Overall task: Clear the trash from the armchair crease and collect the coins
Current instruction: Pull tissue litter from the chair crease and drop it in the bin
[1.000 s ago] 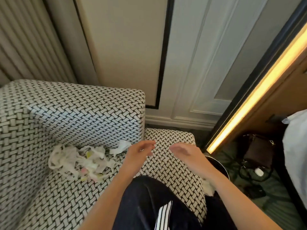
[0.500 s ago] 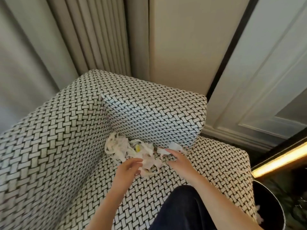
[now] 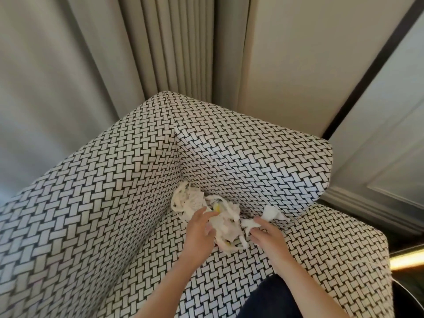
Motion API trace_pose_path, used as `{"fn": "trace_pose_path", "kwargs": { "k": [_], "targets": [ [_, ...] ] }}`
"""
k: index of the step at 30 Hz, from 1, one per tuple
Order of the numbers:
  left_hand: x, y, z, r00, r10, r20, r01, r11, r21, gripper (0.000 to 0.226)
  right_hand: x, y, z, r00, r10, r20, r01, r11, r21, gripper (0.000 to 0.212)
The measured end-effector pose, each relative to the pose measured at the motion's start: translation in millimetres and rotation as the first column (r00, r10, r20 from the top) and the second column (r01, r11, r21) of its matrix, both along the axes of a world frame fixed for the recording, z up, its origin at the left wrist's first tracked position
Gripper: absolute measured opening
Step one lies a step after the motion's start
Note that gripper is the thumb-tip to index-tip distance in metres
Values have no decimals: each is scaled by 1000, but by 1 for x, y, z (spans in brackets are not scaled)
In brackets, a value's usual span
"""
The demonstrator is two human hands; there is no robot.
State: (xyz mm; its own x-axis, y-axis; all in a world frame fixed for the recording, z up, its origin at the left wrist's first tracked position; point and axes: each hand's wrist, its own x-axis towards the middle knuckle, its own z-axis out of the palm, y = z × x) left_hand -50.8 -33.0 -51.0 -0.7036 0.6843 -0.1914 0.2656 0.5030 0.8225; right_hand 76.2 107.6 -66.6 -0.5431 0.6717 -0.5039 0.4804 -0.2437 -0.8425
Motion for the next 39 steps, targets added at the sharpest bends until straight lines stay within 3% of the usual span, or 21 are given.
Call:
{"fn": "trace_pose_path", "kwargs": {
  "k": [3,7,10,14,18,25,32,34,37,39],
  "targets": [
    [-5,26,0,982,-136,-134,130,990,-51,50,5,-7,8,999,-38,-22,40,997,72,35],
    [-14,55,-1,935,-255,-246,231,965,-126,48,11,-8,14,991,-111,-78,121,982,142,27],
    [-22,71,-7,881,-366,-301,292,919,-265,52,17,-6,14,973,-200,-114,217,962,167,22],
    [-30,72,-16,862,-423,-279,265,845,-464,56,21,-7,14,960,-246,-130,265,952,157,23],
    [-24,58,-26,818,-483,-313,246,785,-568,38,23,-10,14,981,-160,-107,179,962,207,24],
    [-8,22,-32,908,-235,-347,96,923,-373,20,21,-13,18,1000,-20,-8,22,966,259,40],
    [10,-1,-9,995,47,-90,-55,995,-85,24,25,-16,22,991,-120,-61,133,944,302,51],
    [15,-7,-3,997,75,-5,-75,997,-6,14,28,-17,24,988,-142,-66,156,936,317,47],
    [18,-14,7,996,87,14,-88,995,45,32,33,-20,28,981,-178,-80,195,913,358,40],
    [24,-14,14,996,77,34,-79,994,75,28,40,-22,32,969,-222,-110,247,895,371,37]
  ]
}}
